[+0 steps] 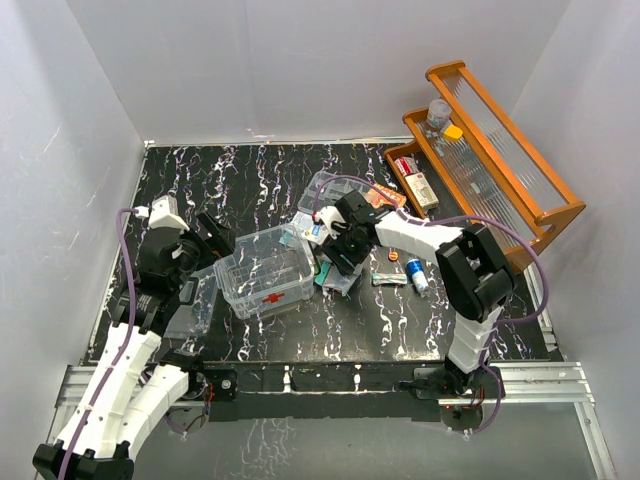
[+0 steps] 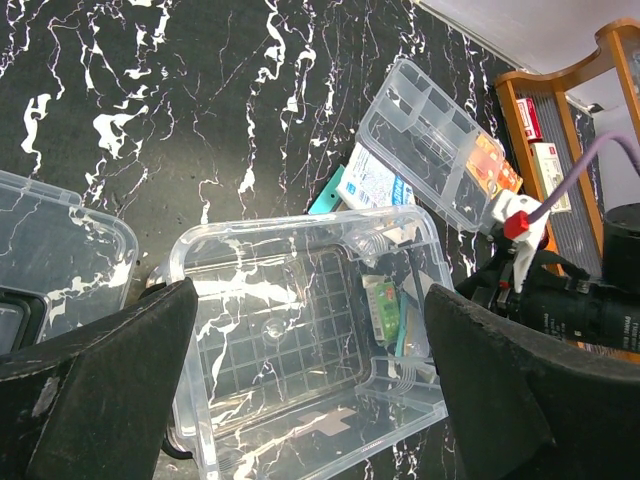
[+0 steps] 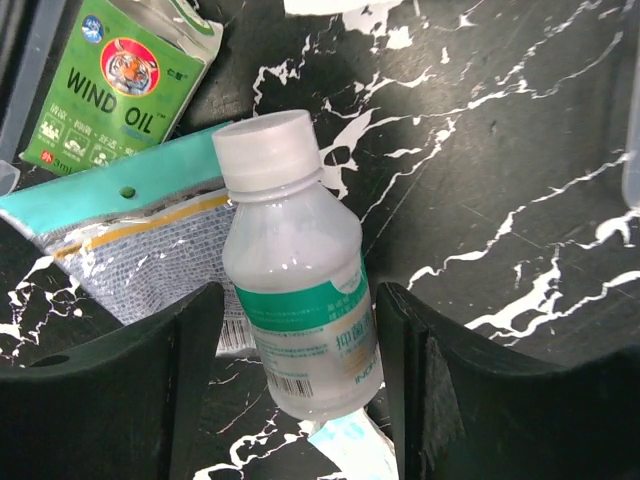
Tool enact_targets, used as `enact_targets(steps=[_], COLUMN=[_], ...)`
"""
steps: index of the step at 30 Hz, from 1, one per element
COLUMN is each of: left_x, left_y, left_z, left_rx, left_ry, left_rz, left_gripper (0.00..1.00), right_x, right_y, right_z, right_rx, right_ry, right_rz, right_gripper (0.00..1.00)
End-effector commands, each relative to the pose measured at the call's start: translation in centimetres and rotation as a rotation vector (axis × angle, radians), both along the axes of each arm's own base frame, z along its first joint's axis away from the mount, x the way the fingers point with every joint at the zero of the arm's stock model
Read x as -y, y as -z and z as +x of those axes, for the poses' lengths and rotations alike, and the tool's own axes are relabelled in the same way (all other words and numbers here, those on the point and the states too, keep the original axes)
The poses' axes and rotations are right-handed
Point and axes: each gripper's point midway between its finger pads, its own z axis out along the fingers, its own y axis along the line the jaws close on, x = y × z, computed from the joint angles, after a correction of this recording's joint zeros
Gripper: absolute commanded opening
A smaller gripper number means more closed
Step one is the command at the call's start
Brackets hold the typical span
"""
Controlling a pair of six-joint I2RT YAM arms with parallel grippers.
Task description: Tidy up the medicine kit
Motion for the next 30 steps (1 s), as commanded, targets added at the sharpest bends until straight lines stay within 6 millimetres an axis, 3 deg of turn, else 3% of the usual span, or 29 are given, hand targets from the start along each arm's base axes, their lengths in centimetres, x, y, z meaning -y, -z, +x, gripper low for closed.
enact_targets(steps=[1,4,10,16,23,30], left_x=[-0.1,-0.2,-0.6,-0.8,-0.7,-0.9], left_y=[-0.5,-0.7,-0.4,-0.2,-0.3,-0.3], left_z=[0.2,0.3,0.3,0.2,0.2,-0.1], left_rx=[0.026,0.024,0.021,0.015,0.028,0.018], left_ry=[-0.008,-0.012,-0.041,-0.064,-0.063,-0.078], left_rz=[-0.005,0.005,0.002,-0.011,-0.024,-0.041], left_gripper=[0.96,0.96,0.96,0.96,0.96,0.96], right_x=[-0.6,-0.7,-0.9,-0.9,-3.4,-2.9], right_y=[-0.7,-0.6,-1.2,-2.6,-7.7,-12.6], right_z=[1.1,1.8,1.9,1.5,3.1,3.7], right_rx=[-0.008,0.001,-0.009,0.008,0.095,0.225], right_ry=[-0.035,-0.026,-0.02,-0.026,0.12,0.269], right_rz=[0.004,-0.009,0.001,0.025,0.226,0.353], right_gripper=[0.6,0.59,0.41,0.37,0.38,0.38])
